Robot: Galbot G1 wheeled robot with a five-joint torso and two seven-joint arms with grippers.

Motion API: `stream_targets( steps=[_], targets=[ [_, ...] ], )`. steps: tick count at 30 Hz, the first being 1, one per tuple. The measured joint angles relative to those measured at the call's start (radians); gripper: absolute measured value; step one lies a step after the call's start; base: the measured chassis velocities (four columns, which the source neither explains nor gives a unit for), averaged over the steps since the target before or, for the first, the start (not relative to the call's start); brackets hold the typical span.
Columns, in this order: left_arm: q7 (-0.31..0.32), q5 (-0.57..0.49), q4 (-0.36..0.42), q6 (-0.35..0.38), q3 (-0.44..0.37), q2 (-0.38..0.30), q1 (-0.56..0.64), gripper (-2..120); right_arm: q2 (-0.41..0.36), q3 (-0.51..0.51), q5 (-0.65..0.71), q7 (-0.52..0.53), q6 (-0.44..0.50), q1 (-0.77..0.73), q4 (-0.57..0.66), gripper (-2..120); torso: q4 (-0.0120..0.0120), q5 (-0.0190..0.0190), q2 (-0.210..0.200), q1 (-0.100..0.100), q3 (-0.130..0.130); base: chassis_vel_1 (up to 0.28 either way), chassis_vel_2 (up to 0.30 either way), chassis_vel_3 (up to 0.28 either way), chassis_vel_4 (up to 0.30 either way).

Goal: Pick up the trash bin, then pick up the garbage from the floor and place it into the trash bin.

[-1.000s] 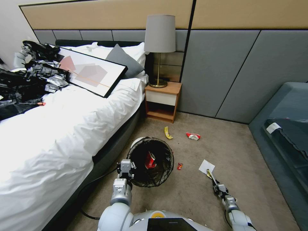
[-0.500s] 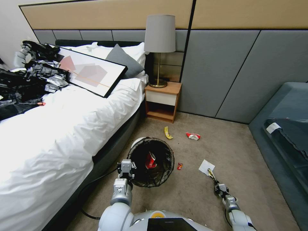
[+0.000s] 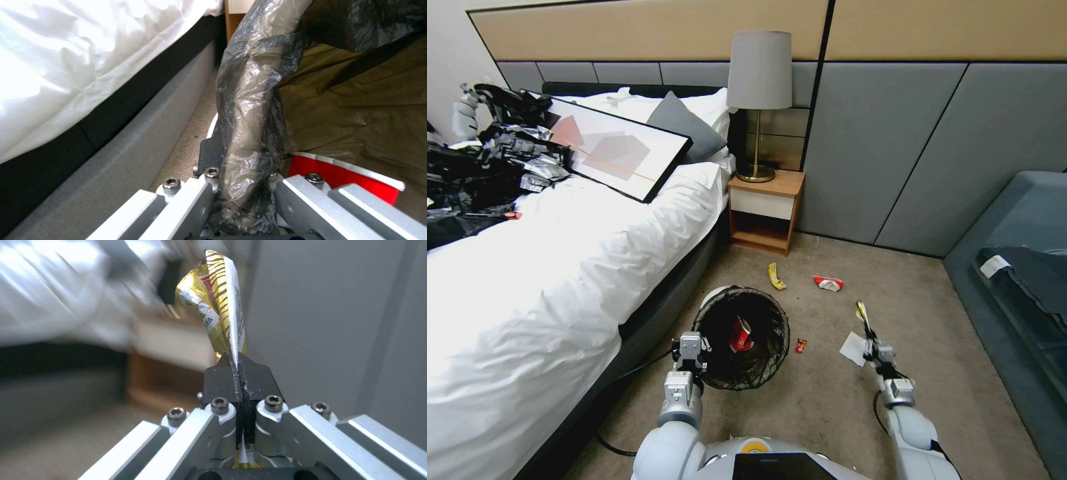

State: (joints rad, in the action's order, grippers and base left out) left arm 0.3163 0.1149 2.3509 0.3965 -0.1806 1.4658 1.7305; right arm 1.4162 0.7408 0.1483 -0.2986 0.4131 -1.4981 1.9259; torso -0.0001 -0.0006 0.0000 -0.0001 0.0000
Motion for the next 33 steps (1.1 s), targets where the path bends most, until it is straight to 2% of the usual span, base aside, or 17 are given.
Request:
stream_targets(
  steps=[2, 4, 5, 6, 7, 10, 19, 33],
  targets=[
    [0.000, 0.000, -0.002, 0.000, 0.006, -0.001, -0.001, 0, -0.002, -0.042, 0.034, -0.080, -0.001, -0.016, 0.095, 0, 0.0001, 0.0004, 0.000, 0.000, 0.000, 0.000, 0.000, 0.000, 0.000],
    [-0.001, -0.001, -0.003, 0.000, 0.009, -0.001, -0.002, 0, -0.007, -0.060, 0.054, -0.118, -0.004, -0.022, 0.125, 0, 0.0000, -0.0001, 0.000, 0.000, 0.000, 0.000, 0.000, 0.000, 0.000],
    [-0.002, -0.002, -0.005, 0.000, 0.015, -0.002, -0.002, 0, -0.017, -0.096, 0.111, -0.221, -0.020, -0.031, 0.167, 0, 0.0001, 0.0006, 0.000, 0.000, 0.000, 0.000, 0.000, 0.000, 0.000],
    [-0.002, -0.003, -0.007, 0.001, 0.020, -0.003, -0.003, 0, -0.026, -0.123, 0.145, -0.290, -0.033, -0.035, 0.186, 0, 0.0000, 0.0003, 0.000, 0.000, 0.000, 0.000, 0.000, 0.000, 0.000],
    [-0.002, -0.003, -0.007, 0.001, 0.020, -0.003, -0.003, 0, -0.026, -0.123, 0.145, -0.290, -0.033, -0.035, 0.186, 0, 0.0000, 0.0003, 0.000, 0.000, 0.000, 0.000, 0.000, 0.000, 0.000],
    [-0.004, -0.004, -0.010, 0.002, 0.042, -0.005, 0.002, 0, -0.048, -0.199, 0.166, -0.392, -0.057, -0.032, 0.192, 0, 0.0001, 0.0004, 0.000, 0.000, 0.000, 0.000, 0.000, 0.000, 0.000],
    [-0.008, 0.003, -0.014, 0.002, 0.059, -0.002, 0.007, 0, -0.055, -0.348, 0.058, -0.405, -0.068, -0.024, 0.134, 0, 0.0002, 0.0005, 0.000, 0.000, 0.000, 0.000, 0.000, 0.000, 0.000],
    [-0.009, 0.004, -0.013, 0.002, 0.060, 0.001, 0.005, 0, -0.043, -0.414, -0.031, -0.409, 0.012, -0.094, 0.018, 0, 0.0000, 0.0006, 0.000, 0.000, 0.000, 0.000, 0.000, 0.000, 0.000]
  ],
)
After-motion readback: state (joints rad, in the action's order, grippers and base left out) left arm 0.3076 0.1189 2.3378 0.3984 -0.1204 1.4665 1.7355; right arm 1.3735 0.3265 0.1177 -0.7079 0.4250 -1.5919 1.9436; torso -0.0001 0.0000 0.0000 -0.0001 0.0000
